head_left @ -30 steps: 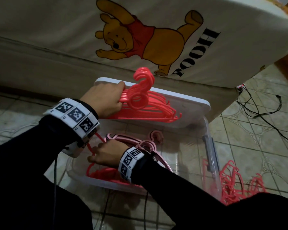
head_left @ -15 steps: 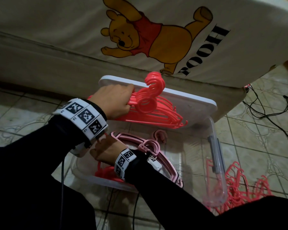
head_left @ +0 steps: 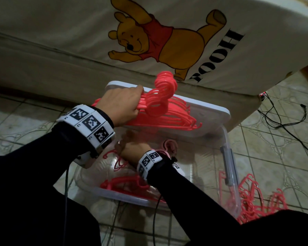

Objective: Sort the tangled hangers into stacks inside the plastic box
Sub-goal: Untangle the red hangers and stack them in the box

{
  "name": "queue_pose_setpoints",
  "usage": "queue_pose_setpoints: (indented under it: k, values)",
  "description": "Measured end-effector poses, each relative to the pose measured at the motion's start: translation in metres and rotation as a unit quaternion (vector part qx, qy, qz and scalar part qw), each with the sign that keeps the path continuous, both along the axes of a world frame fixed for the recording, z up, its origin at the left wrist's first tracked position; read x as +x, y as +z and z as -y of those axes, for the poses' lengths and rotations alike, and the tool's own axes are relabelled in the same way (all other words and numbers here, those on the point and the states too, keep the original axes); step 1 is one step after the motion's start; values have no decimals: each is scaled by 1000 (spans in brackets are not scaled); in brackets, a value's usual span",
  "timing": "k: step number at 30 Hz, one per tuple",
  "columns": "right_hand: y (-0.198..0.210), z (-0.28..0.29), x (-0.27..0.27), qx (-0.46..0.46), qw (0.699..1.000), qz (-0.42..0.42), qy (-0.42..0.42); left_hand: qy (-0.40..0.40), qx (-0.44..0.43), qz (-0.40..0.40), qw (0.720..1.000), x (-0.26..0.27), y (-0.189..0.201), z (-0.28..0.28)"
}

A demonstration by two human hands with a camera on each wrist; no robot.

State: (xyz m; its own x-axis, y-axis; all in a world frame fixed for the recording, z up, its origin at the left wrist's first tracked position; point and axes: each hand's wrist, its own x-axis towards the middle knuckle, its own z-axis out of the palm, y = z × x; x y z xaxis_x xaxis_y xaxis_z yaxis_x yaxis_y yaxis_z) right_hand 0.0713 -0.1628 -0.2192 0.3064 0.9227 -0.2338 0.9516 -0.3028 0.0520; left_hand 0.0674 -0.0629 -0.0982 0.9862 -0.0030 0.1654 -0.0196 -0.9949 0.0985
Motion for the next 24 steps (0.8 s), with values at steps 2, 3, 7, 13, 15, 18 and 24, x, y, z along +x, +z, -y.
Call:
queue_pose_setpoints:
  k: [2, 3, 7, 13, 15, 18, 24]
  values:
    - [-1, 13, 4, 16, 999, 5, -44, 4, -34, 10, 999, 0, 3, 1]
    - [0, 22, 7, 23, 997, -1, -74, 7, -50, 13, 999, 0, 5, 2]
    - [9, 52, 26, 57, 982, 46, -174, 31, -67, 21, 997, 1, 7, 3]
    - [62, 96, 22, 79, 991, 46, -101, 50, -92, 42, 994, 1, 8, 7]
    - [86, 109, 17, 97, 989, 76, -87, 57, -117, 28, 991, 2, 8, 9]
    - [114, 121, 13, 142, 974, 135, -118, 52, -116, 13, 992, 3, 6, 12]
    - [143, 137, 8, 274, 921, 149, -233, 29, -94, -5, 995, 1, 0, 23]
